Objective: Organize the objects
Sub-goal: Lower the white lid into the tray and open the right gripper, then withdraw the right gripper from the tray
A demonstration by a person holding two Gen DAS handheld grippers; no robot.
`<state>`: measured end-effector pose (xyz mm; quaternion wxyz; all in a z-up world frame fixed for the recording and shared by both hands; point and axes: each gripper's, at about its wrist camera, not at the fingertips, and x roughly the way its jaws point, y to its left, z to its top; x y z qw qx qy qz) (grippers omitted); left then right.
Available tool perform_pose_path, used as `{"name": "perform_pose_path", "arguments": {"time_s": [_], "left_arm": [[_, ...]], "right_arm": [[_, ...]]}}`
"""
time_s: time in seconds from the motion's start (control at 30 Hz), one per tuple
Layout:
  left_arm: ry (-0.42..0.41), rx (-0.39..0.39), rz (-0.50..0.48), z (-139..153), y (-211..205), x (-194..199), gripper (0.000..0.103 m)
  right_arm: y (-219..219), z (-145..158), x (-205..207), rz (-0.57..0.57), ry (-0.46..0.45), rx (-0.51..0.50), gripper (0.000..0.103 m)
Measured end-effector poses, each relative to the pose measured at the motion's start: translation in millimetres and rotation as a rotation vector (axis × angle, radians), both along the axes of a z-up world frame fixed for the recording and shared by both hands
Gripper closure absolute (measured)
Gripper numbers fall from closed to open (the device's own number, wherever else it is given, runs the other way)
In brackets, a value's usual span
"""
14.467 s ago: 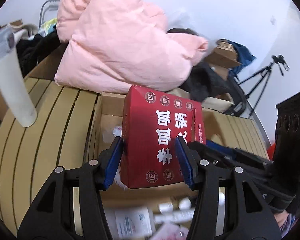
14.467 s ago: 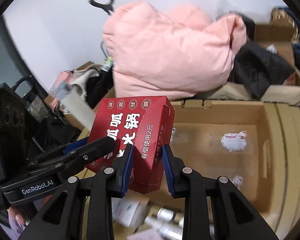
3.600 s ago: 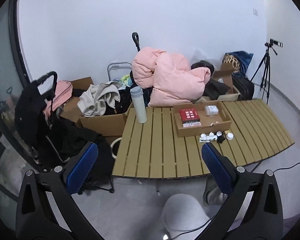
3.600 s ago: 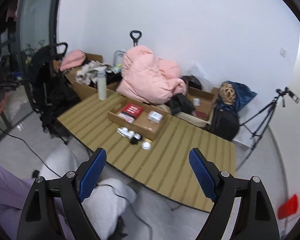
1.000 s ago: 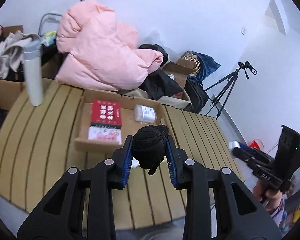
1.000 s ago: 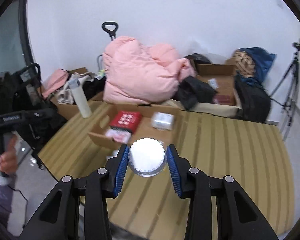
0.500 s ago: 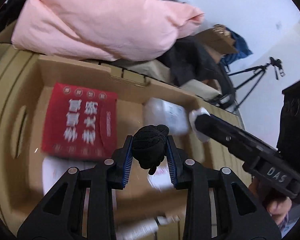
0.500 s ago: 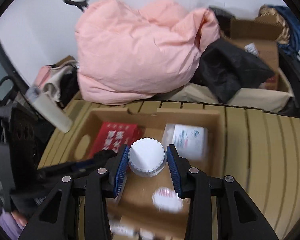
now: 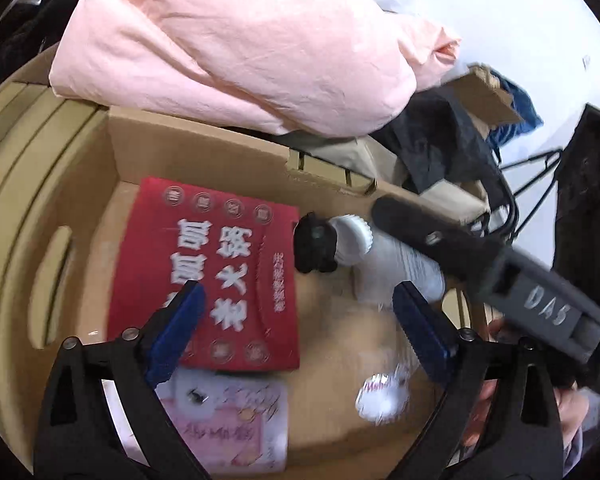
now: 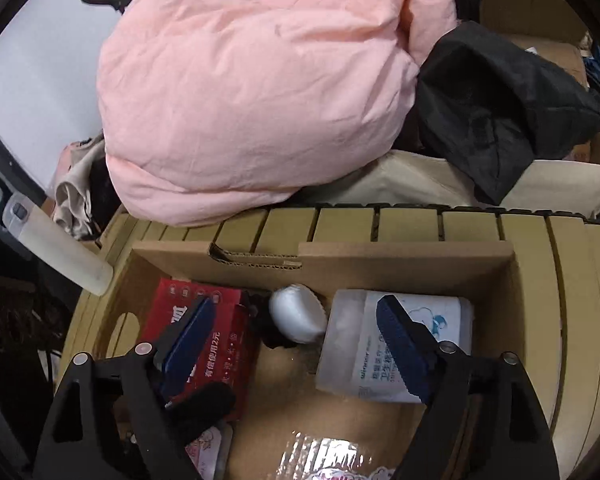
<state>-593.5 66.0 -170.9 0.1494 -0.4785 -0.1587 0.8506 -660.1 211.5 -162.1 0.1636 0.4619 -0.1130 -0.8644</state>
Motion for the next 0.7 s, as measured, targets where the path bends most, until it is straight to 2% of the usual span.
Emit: {"name": "perform_pose_path", "arguments": {"time_s": [0.17,0.23,0.3,0.43,0.57,0.7], "left_arm": [[0.115,-0.061,-0.021,55.0,-27.6,38.9,0.009],[0.179,-0.089,-0.005,84.9,-46.2,62.4,0.007],[0.225,-0.122,0.01,115.5,-64.5,85.0,0.001],[0.284,-0.2,0.049,171.7,-99.6,123.8,0.0],[0.283,-0.282,0.08,218.6,-128.1,168.1,0.0],[0.338,-0.28,0.075,259.5,-142.7,226.1,0.0]], "right_arm": [[6.1,43.5,26.4,0.011,0.054,0.024,0.017],[10.9,69.9,48.1,0.026,0.087,0.054,0.017],[16.7,93.3,69.6,0.033,0.119,0.078,0.017],[31.2,141.0,127.6,0.047,0.128,0.196,0.017],[58.1,182.4,189.4,0.046,0.127,0.304,0.017],[77.5,219.7,248.8,0.04,0.156,0.331,0.017]]}}
